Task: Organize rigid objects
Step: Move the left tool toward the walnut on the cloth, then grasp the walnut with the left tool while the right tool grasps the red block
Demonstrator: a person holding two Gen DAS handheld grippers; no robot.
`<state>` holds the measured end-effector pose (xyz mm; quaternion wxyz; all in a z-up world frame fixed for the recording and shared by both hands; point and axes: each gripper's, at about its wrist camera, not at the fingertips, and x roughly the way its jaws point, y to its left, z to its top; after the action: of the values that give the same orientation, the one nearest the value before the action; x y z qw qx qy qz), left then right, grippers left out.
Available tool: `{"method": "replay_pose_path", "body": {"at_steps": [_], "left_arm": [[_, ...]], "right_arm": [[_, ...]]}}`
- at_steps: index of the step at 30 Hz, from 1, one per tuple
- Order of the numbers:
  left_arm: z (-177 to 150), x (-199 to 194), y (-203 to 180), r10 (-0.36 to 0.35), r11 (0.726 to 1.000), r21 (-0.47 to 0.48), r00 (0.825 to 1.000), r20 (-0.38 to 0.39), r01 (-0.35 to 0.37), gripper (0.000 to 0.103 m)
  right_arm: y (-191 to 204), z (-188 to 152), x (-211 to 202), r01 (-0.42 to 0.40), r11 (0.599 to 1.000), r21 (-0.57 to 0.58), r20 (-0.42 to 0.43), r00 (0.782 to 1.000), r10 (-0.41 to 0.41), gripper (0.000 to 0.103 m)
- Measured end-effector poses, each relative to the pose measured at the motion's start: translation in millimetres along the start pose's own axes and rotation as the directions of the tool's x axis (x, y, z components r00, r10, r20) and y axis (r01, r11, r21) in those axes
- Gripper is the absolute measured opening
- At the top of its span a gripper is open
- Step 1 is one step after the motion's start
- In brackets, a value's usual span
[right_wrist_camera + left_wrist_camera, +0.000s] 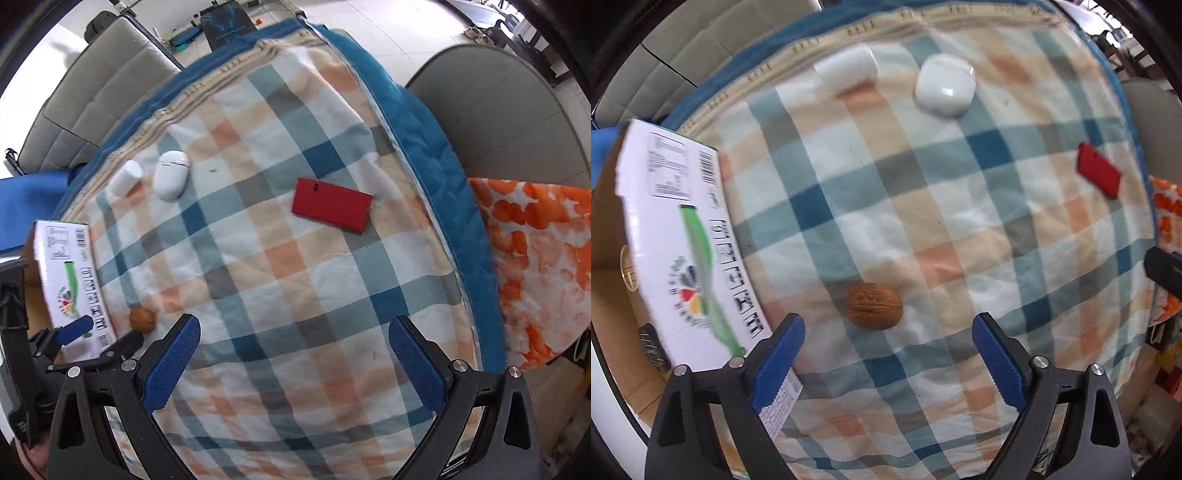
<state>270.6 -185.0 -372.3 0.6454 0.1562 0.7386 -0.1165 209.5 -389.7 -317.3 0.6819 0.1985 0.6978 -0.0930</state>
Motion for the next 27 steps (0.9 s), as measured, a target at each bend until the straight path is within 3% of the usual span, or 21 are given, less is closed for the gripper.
{"method": "replay_pose_path", "body": {"at_steps": [4, 5, 6, 8, 15, 21, 24, 27], "left_arm": [[6.0, 29.1, -4.2, 0.039, 0.999, -0.009, 0.997, -0.063, -0.04, 0.091], [7.3, 36.5, -3.4, 0.045, 0.999, -0.019, 0.996, -0.08, -0.047, 0.078], [7.8, 41.7, -2.1, 0.045, 0.999, -0.027, 0.995, -0.093, -0.047, 0.057], [8.0, 50.5, -0.2, 0.031, 0.998, -0.042, 0.992, -0.123, -0.036, 0.038], [32.0, 27.6, -9.3, -0.018, 0.995, -0.099, 1.0, -0.012, 0.017, 0.038], [60.2, 24.1, -19.5, -0.059, 0.988, -0.144, 0.998, 0.021, 0.062, 0.038], [65.4, 24.4, -22.5, -0.068, 0.986, -0.15, 0.997, 0.025, 0.071, 0.038], [66.9, 28.9, -25.6, -0.075, 0.985, -0.154, 0.997, 0.016, 0.077, 0.038]], "right_arm": [[-5.1, 5.5, 22.1, -0.014, 1.0, -0.001, -0.041, 0.999, 0.014, 0.103], [-5.9, 6.9, 25.7, -0.013, 1.0, -0.004, -0.045, 0.999, 0.013, 0.103], [-6.8, 8.6, 28.0, -0.012, 1.0, -0.005, -0.047, 0.999, 0.012, 0.103], [-10.4, 14.0, 32.9, -0.012, 1.0, -0.003, -0.051, 0.999, 0.012, 0.103], [-28.3, 47.2, 38.4, -0.04, 0.994, 0.103, -0.032, 0.999, 0.044, 0.103], [-42.5, 79.2, 61.5, -0.027, 0.969, 0.245, -0.035, 0.999, 0.037, 0.103], [-45.0, 86.9, 78.8, -0.037, 0.959, 0.28, -0.072, 0.996, 0.059, 0.093], [-41.6, 89.6, 84.6, 0.007, 0.959, 0.283, -0.074, 0.997, 0.015, 0.091]]}}
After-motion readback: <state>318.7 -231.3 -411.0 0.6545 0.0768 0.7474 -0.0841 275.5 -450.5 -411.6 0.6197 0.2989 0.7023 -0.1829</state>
